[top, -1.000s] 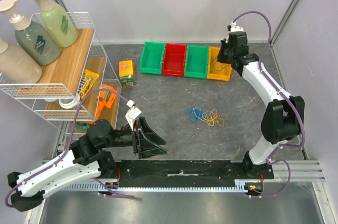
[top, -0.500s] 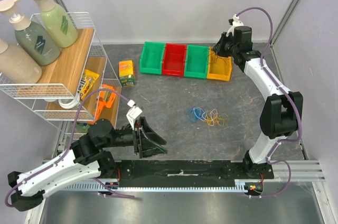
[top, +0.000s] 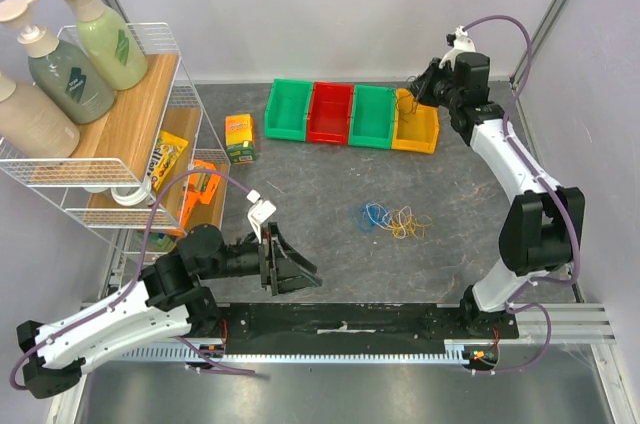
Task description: Untangle the cables
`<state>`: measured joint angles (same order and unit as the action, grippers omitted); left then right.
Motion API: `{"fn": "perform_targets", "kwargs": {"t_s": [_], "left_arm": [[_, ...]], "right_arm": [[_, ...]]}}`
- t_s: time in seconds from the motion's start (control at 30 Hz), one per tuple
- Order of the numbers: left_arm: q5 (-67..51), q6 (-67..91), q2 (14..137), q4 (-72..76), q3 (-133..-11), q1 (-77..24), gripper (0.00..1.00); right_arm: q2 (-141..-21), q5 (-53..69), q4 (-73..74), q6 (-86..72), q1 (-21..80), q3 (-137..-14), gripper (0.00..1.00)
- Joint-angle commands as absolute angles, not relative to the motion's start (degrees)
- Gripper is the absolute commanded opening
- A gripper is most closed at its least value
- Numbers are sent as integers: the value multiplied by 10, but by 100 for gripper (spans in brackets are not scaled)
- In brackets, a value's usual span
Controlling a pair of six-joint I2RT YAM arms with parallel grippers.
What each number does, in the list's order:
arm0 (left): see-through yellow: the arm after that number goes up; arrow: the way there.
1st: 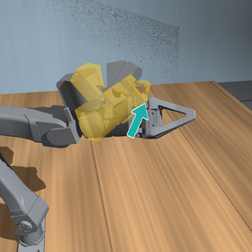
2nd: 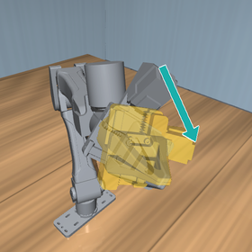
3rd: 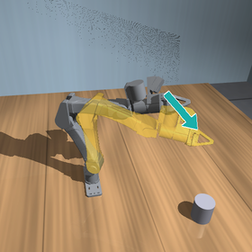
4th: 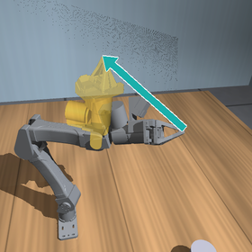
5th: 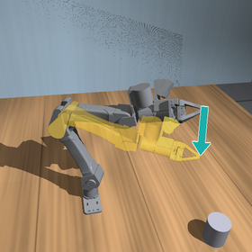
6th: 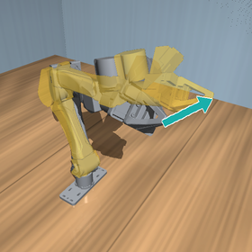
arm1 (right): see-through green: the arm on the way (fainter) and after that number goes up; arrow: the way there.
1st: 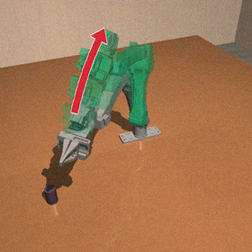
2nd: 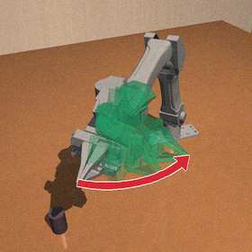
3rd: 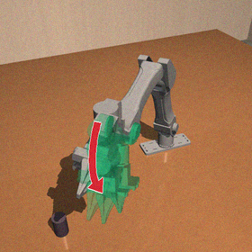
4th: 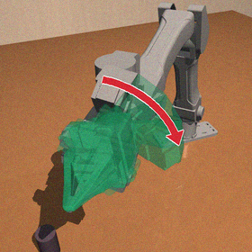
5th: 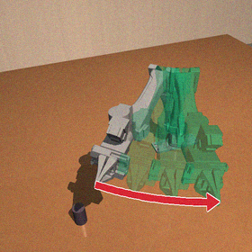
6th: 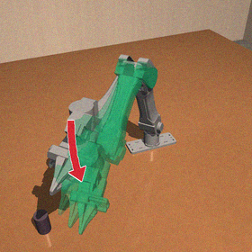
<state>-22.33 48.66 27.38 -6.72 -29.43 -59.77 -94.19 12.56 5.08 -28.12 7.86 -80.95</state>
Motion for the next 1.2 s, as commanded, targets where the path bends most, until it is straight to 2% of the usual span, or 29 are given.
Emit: {"fn": "perform_targets", "kwargs": {"t_s": [0.0, 0.27, 0.53, 0.9, 1.17], "left_arm": [[-205, 516, 254, -63, -287, -600, 73], [-200, 513, 258, -74, -291, -601, 73], [-202, 519, 290, -57, -288, -602, 73], [-197, 532, 288, -59, -286, -604, 73], [-192, 537, 300, -57, -285, -608, 73]], "right_arm": [[-981, 171, -15, -329, 50, -786, 0], [-1066, 194, -33, -344, 21, -811, 0], [-1125, 166, -74, -370, 23, -824, 0], [-1222, 42, 46, -263, 33, -920, 0], [-1266, 56, 92, -249, 50, -960, 0]]}}
